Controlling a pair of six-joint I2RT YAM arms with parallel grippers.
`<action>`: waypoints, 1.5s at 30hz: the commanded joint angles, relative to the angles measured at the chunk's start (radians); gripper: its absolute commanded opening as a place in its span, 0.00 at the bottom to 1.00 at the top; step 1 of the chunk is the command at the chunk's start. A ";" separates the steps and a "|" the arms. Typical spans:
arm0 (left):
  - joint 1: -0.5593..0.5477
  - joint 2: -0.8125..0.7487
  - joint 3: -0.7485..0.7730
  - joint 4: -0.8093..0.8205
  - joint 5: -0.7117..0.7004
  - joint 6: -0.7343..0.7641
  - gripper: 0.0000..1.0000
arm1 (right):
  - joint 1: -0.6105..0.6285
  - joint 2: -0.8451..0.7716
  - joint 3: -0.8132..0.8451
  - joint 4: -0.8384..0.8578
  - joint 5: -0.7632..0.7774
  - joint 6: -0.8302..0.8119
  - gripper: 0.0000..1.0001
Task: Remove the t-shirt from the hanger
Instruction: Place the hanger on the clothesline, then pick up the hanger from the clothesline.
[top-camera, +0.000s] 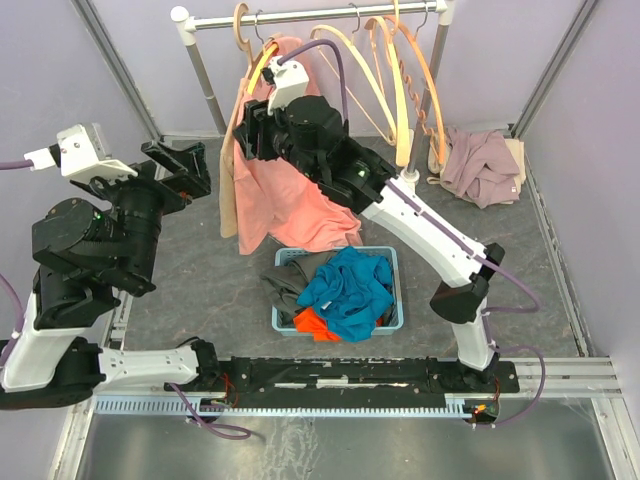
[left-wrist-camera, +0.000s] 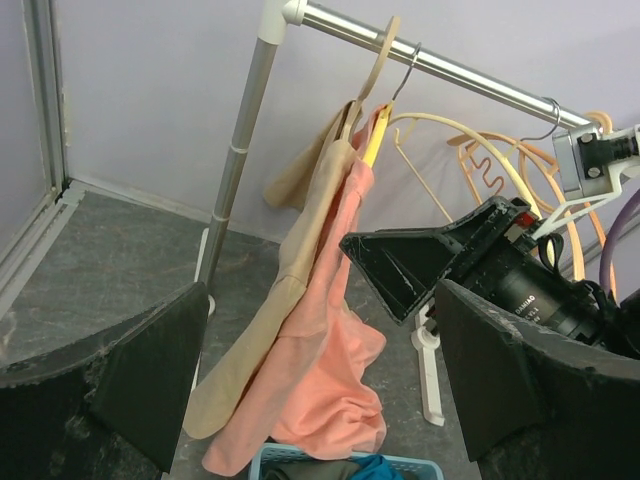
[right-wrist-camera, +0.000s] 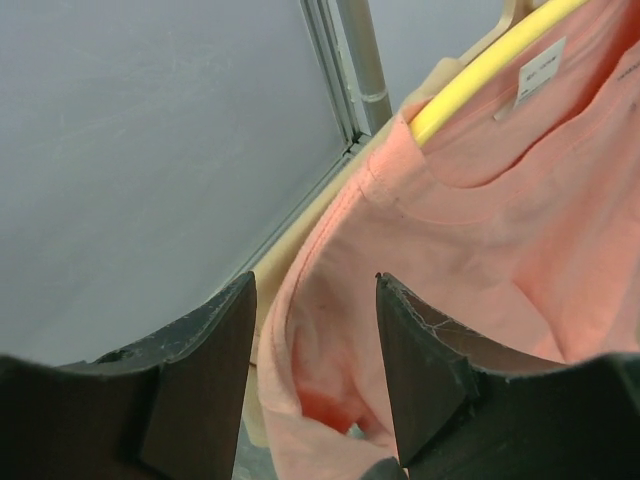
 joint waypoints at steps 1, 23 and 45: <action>-0.005 -0.013 -0.013 0.066 -0.015 -0.019 0.99 | 0.013 0.024 0.081 0.110 0.049 0.045 0.58; -0.005 -0.041 -0.050 0.138 -0.013 0.067 0.99 | 0.024 0.092 0.106 0.079 0.220 0.044 0.53; -0.005 -0.047 -0.072 0.149 -0.005 0.061 0.99 | 0.024 -0.008 0.069 -0.132 0.481 0.040 0.52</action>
